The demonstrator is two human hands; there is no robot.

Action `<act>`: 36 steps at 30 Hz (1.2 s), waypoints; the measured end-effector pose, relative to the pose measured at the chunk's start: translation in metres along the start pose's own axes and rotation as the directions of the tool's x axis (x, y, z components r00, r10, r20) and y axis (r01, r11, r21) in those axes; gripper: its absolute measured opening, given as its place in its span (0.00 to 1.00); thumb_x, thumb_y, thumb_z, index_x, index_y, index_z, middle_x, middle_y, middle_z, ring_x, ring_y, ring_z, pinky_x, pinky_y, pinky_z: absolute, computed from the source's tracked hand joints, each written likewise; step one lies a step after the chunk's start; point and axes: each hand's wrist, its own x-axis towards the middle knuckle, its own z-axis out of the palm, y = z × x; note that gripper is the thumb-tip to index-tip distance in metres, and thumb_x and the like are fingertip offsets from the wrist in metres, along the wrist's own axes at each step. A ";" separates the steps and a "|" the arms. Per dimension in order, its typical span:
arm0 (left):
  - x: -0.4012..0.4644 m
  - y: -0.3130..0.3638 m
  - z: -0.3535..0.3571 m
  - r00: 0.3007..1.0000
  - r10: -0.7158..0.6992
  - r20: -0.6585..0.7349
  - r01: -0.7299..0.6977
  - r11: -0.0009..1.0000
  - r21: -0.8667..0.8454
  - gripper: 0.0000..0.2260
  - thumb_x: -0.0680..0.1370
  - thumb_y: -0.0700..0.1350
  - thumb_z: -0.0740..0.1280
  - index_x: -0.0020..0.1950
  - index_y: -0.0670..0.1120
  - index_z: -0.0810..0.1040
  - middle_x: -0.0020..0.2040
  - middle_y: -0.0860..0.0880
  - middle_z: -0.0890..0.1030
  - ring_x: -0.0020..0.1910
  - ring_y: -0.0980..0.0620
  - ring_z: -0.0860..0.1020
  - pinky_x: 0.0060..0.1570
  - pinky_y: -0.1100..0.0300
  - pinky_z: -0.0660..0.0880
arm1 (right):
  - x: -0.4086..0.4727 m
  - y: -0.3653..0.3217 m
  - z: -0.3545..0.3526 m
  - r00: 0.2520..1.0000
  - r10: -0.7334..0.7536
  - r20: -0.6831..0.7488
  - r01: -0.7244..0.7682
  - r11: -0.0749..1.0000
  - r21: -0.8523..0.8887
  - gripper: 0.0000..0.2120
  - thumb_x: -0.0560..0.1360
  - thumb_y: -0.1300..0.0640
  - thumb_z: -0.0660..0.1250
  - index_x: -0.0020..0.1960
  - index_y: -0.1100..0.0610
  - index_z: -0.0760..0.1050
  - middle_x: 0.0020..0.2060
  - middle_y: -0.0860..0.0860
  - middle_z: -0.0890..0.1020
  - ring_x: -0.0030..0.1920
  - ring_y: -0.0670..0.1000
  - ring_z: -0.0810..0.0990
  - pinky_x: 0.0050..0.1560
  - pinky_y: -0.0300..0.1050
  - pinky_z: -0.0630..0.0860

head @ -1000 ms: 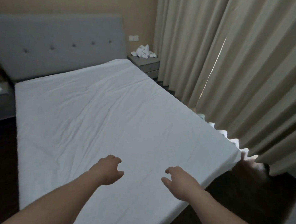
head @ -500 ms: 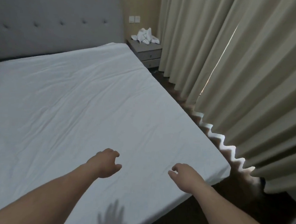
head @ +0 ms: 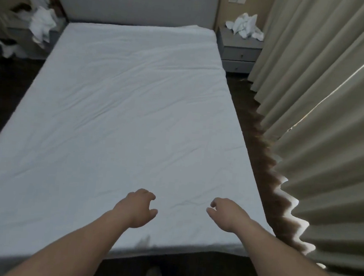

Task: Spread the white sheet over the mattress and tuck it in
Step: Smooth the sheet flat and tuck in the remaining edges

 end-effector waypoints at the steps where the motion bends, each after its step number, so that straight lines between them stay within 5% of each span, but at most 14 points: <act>1: 0.006 0.009 0.001 1.000 -0.008 -0.001 0.008 1.000 -0.018 0.27 0.80 0.60 0.62 0.78 0.54 0.66 0.78 0.53 0.65 0.74 0.48 0.67 0.69 0.50 0.70 | 0.006 0.006 -0.008 1.000 -0.014 -0.010 0.013 1.000 -0.015 0.24 0.83 0.43 0.57 0.74 0.53 0.71 0.69 0.51 0.77 0.65 0.53 0.77 0.61 0.49 0.75; 11: 0.042 0.118 0.041 0.979 -0.206 -0.010 0.202 0.969 -0.141 0.27 0.80 0.60 0.63 0.78 0.54 0.67 0.77 0.53 0.66 0.73 0.47 0.69 0.69 0.49 0.71 | 0.056 0.118 -0.040 0.986 -0.131 0.102 0.143 0.983 -0.117 0.23 0.82 0.44 0.57 0.73 0.52 0.72 0.67 0.50 0.79 0.63 0.52 0.78 0.60 0.49 0.76; 19: 0.050 0.293 0.079 0.929 -0.361 -0.086 0.329 0.908 -0.258 0.25 0.81 0.58 0.63 0.78 0.53 0.67 0.78 0.53 0.66 0.74 0.46 0.67 0.70 0.48 0.69 | 0.091 0.244 -0.112 0.934 -0.300 0.193 0.340 0.912 -0.230 0.21 0.83 0.46 0.57 0.71 0.55 0.73 0.67 0.54 0.78 0.65 0.57 0.77 0.60 0.49 0.74; 25: 0.062 0.381 0.115 0.938 -0.344 -0.049 0.311 0.892 -0.327 0.25 0.82 0.57 0.62 0.78 0.53 0.67 0.77 0.52 0.66 0.74 0.46 0.67 0.69 0.48 0.70 | 0.096 0.324 -0.130 0.944 -0.260 0.206 0.306 0.921 -0.242 0.15 0.79 0.47 0.59 0.53 0.54 0.79 0.48 0.52 0.84 0.47 0.53 0.81 0.48 0.50 0.80; 28: 0.073 0.400 0.141 0.936 -0.351 -0.008 0.323 0.871 -0.370 0.25 0.81 0.58 0.63 0.78 0.53 0.67 0.76 0.50 0.68 0.72 0.45 0.70 0.68 0.48 0.72 | 0.099 0.352 -0.126 0.954 -0.239 0.180 0.279 0.930 -0.240 0.15 0.79 0.47 0.59 0.43 0.57 0.75 0.38 0.53 0.81 0.36 0.52 0.76 0.37 0.49 0.71; 36: 0.091 0.431 0.230 0.891 -0.453 0.030 0.402 0.758 -0.514 0.25 0.81 0.58 0.63 0.77 0.52 0.69 0.74 0.48 0.71 0.66 0.45 0.75 0.63 0.49 0.75 | 0.131 0.382 -0.067 0.905 -0.305 0.297 0.393 0.867 -0.306 0.22 0.83 0.52 0.57 0.75 0.58 0.69 0.65 0.55 0.79 0.55 0.55 0.80 0.55 0.52 0.80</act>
